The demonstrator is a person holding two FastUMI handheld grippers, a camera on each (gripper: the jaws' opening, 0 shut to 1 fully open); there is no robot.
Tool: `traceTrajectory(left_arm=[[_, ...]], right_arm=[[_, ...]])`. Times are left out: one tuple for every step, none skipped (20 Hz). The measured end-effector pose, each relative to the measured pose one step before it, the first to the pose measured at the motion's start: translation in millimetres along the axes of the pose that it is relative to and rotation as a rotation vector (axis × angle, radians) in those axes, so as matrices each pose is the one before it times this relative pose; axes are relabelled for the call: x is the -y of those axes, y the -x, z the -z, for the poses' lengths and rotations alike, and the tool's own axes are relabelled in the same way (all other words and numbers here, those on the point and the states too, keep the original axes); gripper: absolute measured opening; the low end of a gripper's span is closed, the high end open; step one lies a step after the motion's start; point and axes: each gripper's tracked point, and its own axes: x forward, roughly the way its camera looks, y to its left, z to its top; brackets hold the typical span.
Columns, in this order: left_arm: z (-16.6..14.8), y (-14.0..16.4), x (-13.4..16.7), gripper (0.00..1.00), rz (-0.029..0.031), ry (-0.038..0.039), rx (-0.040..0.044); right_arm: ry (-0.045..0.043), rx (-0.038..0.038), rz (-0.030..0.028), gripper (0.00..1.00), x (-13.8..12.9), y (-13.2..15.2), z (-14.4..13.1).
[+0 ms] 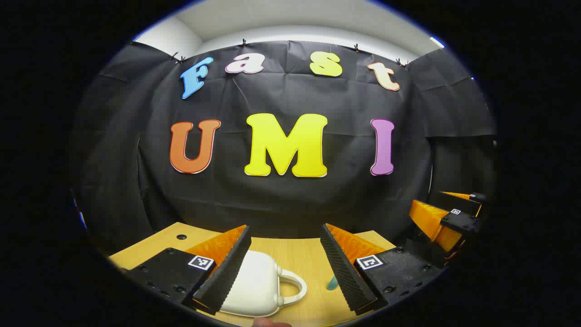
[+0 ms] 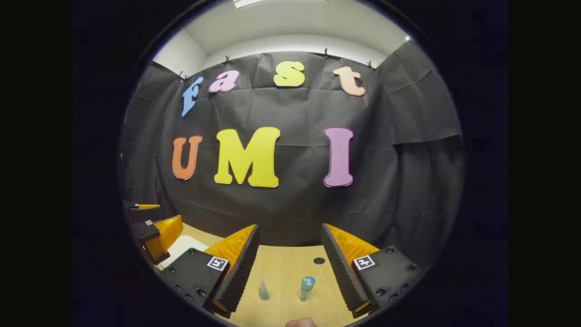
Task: First open the suitcase, pack the skin care products into it, and then close the suitcase.
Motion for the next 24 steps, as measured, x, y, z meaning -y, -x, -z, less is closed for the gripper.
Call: traceTrajectory(left_arm=[[1.55,-1.34,-0.15,0.98,-0.00088,0.00124,-0.00642],[1.31,-0.92,-0.46,0.98,-0.0035,0.00039,-0.00542],[1.69,-0.13,0.6,0.98,-0.00248,-0.0008,-0.00359],[-0.12,-0.69,0.75,0.98,-0.00016,-0.00089,0.00038],[-0.03,-0.82,0.53,0.98,-0.0008,-0.00251,0.00097],[-1.19,-0.09,0.27,0.98,-0.00049,-0.00191,0.00032],[-0.07,-0.26,1.36,0.98,0.00184,-0.00198,0.00095],[0.65,0.14,1.58,0.98,0.00171,-0.00255,0.0008],[0.4,-0.25,2.34,0.98,0.0006,-0.00501,0.0029],[0.41,-0.98,0.06,0.98,-0.00084,-0.00345,-0.00057],[0.5,-0.38,1.26,0.98,0.00118,-0.00049,-0.00145],[0.98,-2.17,0.26,0.98,0.00037,-0.00099,-0.00226],[1.08,-0.15,1.63,0.98,0.00154,0.00038,-0.003],[1.53,-0.03,1.69,0.98,-0.00018,-0.00218,-0.00286],[1.1,-0.12,1.49,0.98,0.00173,-0.00122,-0.00279],[0.32,0.22,1.44,0.98,0.00029,-0.00087,0.00089],[-2.04,-1.52,0.44,0.98,0.00089,-0.00418,0.00077],[1.39,-2.4,-0.18,0.98,-0.00039,-0.00278,-0.00147],[1.53,-0.31,1.16,0.98,0.00295,-0.00004,-0.00465],[5.5,-1.47,2.47,0.98,0.00981,0.00018,-0.01247],[9.98,-2.36,-0.12,0.98,0.00432,-0.02502,-0.02684],[7.31,-2.27,-0.11,0.98,0.00297,-0.03603,-0.01358],[12.06,-2.99,0.93,0.98,0.00894,-0.05809,-0.02528],[11.1,-3.53,1.86,0.98,0.01504,-0.06067,-0.02583]], right_arm=[[-0.00192,0.00174,0.00013,0.81,1.37,-0.2,0.36],[0.00158,-0.00289,-0.00059,0.81,0.41,-1.05,0.94],[-0.00008,-0.00402,-0.00163,0.81,1.05,-1.09,2.24],[-0.00212,-0.00356,-0.00048,0.81,1.45,-0.12,0.63],[-0.00157,-0.00232,0.00143,0.81,2.07,-0.95,0.71],[-0.0004,-0.00202,0.001,0.81,1.73,-0.69,0.27],[-0.00124,-0.0004,0.00164,0.81,2.11,0.01,0.87],[-0.00261,-0.00136,-0.00038,0.81,1.07,-0.55,0.05],[0.0002,-0.0026,0.00126,0.81,1.79,-0.71,2.02],[0.00011,-0.00237,0.0001,0.81,1.19,-0.66,1.09],[-0.00057,-0.00098,0.00036,0.81,2.08,0.08,0.15],[0.00039,-0.00146,-0.00044,0.81,0.84,-1.06,1.35],[0.00085,-0.00108,0.00042,0.81,1.46,-0.3,0.38],[-0.00014,-0.00229,-0.00004,0.81,0.94,-0.96,1.39],[0.00019,-0.00094,0.00103,0.81,1.18,0.16,0.04],[-0.00026,-0.00175,-0.00022,0.81,1.12,-1.23,0.57],[-0.00061,-0.0017,0.00018,0.81,2.04,-0.49,1.06],[-0.00186,-0.00222,0.00021,0.81,1.56,-1.49,0.41],[-0.00227,0.00011,-0.00026,0.81,0.53,-0.91,-0.12],[-0.00059,-0.00131,0.00027,0.81,0.8,-1.58,1.6],[0.00332,-0.00566,-0.0007,0.81,2.24,-1.33,3.94],[0.00312,-0.00958,-0.00127,0.81,0.9,-0.45,3.21],[0.002,-0.01173,0.00225,0.81,3.91,-0.68,4.58],[-0.00069,-0.01118,0.00382,0.81,4.61,-1.09,4.12]])
